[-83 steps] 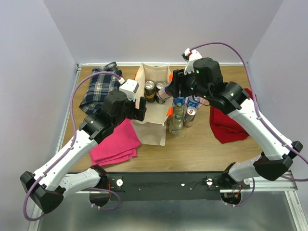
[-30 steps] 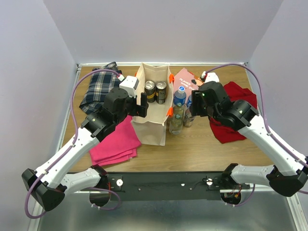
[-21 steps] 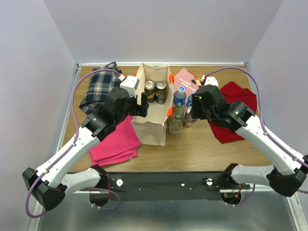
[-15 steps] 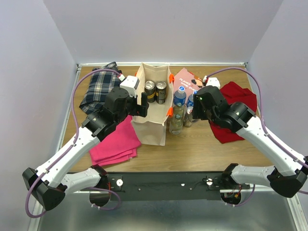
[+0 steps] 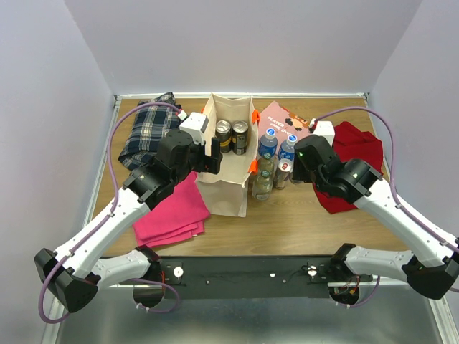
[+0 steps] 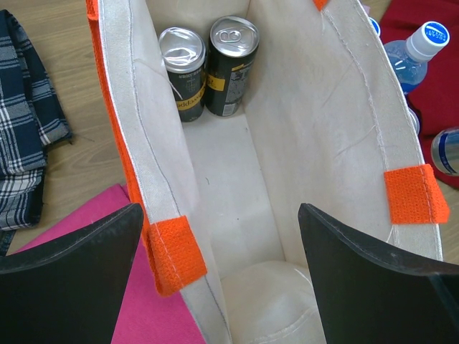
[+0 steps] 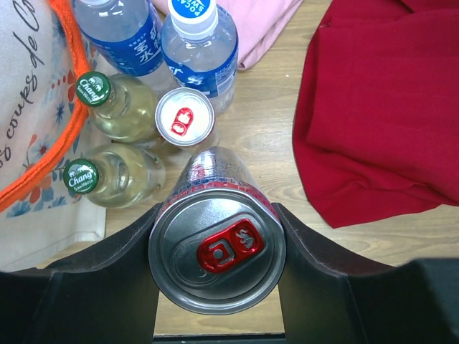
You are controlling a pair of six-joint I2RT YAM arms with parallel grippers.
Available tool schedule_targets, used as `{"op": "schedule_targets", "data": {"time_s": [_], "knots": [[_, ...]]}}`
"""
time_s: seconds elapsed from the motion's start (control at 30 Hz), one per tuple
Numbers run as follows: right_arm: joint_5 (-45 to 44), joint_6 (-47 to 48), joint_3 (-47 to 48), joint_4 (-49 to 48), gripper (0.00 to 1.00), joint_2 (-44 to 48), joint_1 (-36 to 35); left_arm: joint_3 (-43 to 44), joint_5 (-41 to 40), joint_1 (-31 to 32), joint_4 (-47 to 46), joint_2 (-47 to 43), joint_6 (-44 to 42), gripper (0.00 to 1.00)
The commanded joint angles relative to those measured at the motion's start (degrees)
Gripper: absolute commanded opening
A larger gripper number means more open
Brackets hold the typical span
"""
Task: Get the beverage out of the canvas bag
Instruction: Place the drink at the center of the board.
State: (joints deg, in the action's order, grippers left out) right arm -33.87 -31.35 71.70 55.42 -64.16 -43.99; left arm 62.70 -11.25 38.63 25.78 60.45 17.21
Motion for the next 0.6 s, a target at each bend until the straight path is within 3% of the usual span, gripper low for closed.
{"op": "schedule_targets", "data": {"time_s": [0.0,0.57], "knots": [[-5.9,-2.0,-0.2,-3.7,0.01,-1.1,-2.0,1.6,1.1,0.0,-1.4,0.3,0.4,0.99],[-13.7,-10.2,-4.6,-4.8,0.01,-0.9,-8.6,0.5,-0.8,0.0,-0.7,-1.5,-0.1,0.99]]}}
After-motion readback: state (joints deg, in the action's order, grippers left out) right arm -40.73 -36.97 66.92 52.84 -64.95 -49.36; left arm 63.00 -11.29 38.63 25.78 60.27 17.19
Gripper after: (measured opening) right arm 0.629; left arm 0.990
